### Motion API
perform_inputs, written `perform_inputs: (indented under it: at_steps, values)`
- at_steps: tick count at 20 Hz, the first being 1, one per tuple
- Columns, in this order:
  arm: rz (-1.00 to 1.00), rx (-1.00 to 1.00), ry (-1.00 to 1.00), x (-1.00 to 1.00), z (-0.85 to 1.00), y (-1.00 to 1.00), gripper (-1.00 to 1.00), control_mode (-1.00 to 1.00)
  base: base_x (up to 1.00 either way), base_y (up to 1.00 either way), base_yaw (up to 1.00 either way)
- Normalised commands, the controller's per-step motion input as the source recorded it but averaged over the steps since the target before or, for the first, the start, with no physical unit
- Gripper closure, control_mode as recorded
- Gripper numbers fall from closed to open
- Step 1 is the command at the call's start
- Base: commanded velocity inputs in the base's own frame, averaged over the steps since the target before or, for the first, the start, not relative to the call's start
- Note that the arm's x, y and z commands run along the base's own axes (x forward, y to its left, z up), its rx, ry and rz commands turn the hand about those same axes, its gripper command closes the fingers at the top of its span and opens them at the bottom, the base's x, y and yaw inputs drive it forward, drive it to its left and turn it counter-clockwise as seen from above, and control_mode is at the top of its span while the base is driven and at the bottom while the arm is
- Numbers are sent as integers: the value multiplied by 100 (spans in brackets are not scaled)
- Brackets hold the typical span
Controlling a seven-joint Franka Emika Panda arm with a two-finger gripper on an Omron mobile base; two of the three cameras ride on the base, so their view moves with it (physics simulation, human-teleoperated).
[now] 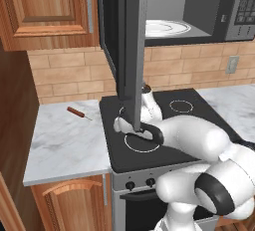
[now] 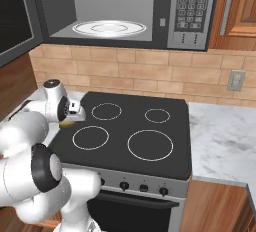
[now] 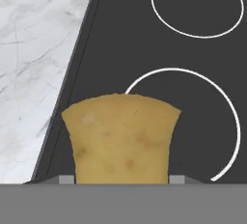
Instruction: Place the sponge inside the microwave to prepare for sanitizing.
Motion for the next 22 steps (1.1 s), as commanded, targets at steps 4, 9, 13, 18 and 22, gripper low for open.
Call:
perform_inputs:
  at_steps: [4, 9, 13, 18, 22]
  values:
    - [-8, 2, 0, -42, 64, -87, 100, -100, 0, 0, 0]
    - [-10, 2, -13, -48, 68, -52, 100, -100, 0, 0, 0]
    - [-9, 0, -16, -48, 83, -39, 100, -100, 0, 0, 0]
    - [-7, 0, -5, -28, 100, -37, 100, -100, 0, 0, 0]
    - [-10, 0, 0, -25, 100, -40, 100, -100, 0, 0, 0]
